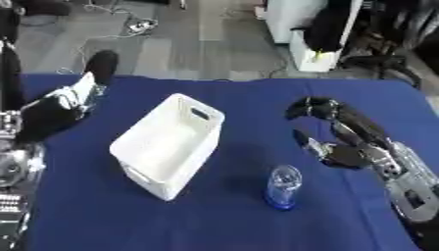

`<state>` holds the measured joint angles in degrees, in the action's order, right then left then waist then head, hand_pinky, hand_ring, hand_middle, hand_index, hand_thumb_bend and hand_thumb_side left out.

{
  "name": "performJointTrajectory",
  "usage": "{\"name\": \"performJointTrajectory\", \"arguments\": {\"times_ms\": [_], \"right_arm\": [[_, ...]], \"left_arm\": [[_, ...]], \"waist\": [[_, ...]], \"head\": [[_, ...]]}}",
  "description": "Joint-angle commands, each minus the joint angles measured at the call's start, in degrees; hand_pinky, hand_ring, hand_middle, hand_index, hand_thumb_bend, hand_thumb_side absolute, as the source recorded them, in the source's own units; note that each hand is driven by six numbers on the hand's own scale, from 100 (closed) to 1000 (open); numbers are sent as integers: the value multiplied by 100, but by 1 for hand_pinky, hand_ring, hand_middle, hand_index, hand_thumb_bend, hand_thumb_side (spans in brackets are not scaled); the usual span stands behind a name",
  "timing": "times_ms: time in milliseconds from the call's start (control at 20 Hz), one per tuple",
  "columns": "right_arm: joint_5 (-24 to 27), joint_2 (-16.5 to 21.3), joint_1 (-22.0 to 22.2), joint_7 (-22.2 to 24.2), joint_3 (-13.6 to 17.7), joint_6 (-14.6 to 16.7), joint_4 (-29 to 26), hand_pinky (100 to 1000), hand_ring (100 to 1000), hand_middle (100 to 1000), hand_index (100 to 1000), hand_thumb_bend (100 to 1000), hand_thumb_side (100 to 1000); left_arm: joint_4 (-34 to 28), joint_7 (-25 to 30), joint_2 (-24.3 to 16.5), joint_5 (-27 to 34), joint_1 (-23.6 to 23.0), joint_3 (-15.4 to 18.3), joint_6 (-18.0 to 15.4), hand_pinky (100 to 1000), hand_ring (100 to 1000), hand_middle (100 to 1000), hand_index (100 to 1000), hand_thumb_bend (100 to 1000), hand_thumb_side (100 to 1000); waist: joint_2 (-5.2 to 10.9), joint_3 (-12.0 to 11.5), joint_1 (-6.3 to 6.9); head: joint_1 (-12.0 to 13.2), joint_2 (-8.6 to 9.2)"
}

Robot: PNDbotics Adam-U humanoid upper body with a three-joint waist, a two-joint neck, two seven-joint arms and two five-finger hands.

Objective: Pick up objects on the table and place them in the box.

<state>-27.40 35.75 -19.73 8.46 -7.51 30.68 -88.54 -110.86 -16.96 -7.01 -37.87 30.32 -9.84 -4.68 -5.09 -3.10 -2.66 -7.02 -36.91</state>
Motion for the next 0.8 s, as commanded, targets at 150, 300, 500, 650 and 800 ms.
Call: {"name": "performJointTrajectory", "arguments": {"times_ms": [150, 300, 500, 650, 800], "right_arm": [[-52, 99, -57, 77, -27, 67, -94, 685, 694, 731, 771, 282, 905], [-83, 70, -68, 158, -100, 117, -78, 685, 694, 731, 770, 287, 903], [-108, 22, -76, 223, -150, 141, -23, 683, 693, 731, 770, 291, 902], [-108, -35, -89, 248, -161, 138, 29, 683, 693, 730, 769, 293, 901], [-112, -102, -75, 269, -164, 133, 61, 682, 692, 727, 767, 294, 901]], "left_arm": [[-64, 14, -19, -30, 65, 0, -8, 861, 677, 789, 862, 519, 597], [-65, 18, -18, -30, 70, -4, -12, 861, 678, 789, 862, 519, 597], [-65, 21, -13, -28, 71, -6, -12, 861, 678, 789, 862, 519, 597], [-68, 22, -7, -28, 76, -6, -14, 861, 678, 790, 862, 520, 597], [-70, 22, -4, -29, 76, -6, -15, 861, 679, 790, 862, 520, 597]], "waist": [[73, -3, -1], [71, -10, -3], [69, -21, -5], [71, -27, -3], [73, -28, -4]], "head": [[-2, -46], [-64, -49], [-106, 1], [-117, 41], [-138, 70]]}}
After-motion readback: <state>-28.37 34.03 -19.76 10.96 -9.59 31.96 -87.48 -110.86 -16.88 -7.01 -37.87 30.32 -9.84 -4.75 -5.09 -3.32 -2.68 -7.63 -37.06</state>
